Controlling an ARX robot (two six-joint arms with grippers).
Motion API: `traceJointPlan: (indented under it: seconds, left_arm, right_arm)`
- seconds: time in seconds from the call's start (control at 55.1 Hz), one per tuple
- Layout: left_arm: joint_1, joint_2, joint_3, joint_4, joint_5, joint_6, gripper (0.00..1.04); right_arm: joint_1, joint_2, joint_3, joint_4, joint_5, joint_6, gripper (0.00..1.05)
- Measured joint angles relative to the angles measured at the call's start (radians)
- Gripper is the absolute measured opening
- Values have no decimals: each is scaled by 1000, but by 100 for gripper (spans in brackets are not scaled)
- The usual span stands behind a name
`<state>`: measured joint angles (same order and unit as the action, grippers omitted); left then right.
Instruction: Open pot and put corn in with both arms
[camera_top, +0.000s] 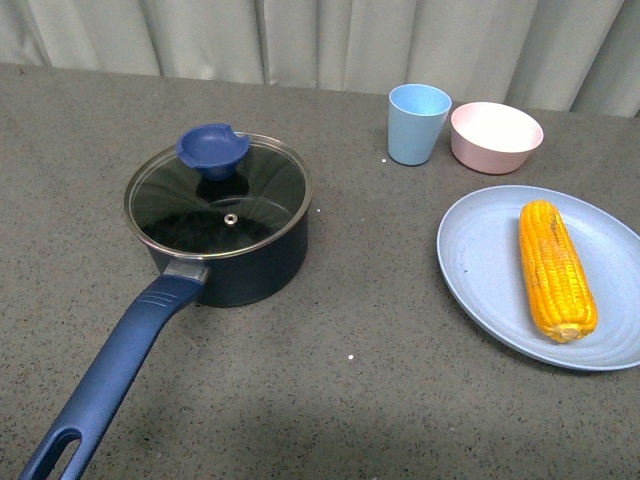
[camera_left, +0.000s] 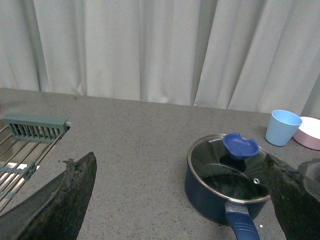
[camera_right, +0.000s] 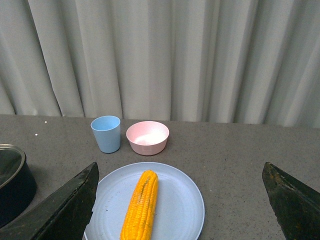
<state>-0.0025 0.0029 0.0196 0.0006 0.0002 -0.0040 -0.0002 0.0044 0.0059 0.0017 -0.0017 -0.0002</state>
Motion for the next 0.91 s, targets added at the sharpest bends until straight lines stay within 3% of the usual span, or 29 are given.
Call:
traceJointPlan:
  seconds: [0.907]
  left_arm:
    - [0, 0, 0, 0, 0, 0, 98]
  right_arm:
    - [0, 0, 0, 0, 0, 0, 96]
